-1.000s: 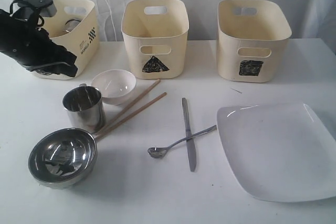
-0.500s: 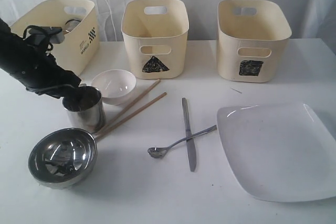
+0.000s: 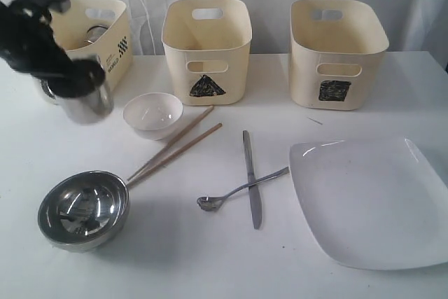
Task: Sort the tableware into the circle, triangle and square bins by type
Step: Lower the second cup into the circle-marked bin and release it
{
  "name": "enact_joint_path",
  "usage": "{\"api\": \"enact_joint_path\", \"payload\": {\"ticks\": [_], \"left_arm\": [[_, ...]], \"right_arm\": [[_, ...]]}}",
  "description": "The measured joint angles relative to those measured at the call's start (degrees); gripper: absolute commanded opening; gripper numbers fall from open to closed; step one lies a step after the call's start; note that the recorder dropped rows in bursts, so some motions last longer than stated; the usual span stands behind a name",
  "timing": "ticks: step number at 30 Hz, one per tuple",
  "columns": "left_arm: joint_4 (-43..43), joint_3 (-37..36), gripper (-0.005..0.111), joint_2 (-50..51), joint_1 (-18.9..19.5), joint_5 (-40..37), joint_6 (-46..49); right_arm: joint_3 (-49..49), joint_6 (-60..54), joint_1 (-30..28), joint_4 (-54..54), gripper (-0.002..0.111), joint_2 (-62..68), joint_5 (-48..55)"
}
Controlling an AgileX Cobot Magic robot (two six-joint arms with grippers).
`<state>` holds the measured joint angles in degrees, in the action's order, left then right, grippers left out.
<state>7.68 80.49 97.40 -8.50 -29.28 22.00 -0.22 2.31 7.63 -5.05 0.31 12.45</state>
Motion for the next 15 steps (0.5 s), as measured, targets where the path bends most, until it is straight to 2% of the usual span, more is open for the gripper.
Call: {"api": "enact_joint_path", "payload": {"ticks": [3,6,11,15], "left_arm": [[-7.26,7.99,0.0,-4.29,0.42,6.43,-5.01],[-9.1,12.56,0.0,-2.79,2.7,10.97,-9.46],[-10.11,19.39,0.0,5.74,6.98,15.87,-12.23],[-10.11,23.96,0.0,14.38,8.72,19.3,-12.65]], "right_arm": [[0.0,0.0,0.0,0.0,0.0,0.0,0.0],[0.0,0.0,0.0,0.0,0.0,0.0,0.0],[0.0,0.0,0.0,0.0,0.0,0.0,0.11],[0.0,0.0,0.0,0.0,0.0,0.0,0.11]]}}
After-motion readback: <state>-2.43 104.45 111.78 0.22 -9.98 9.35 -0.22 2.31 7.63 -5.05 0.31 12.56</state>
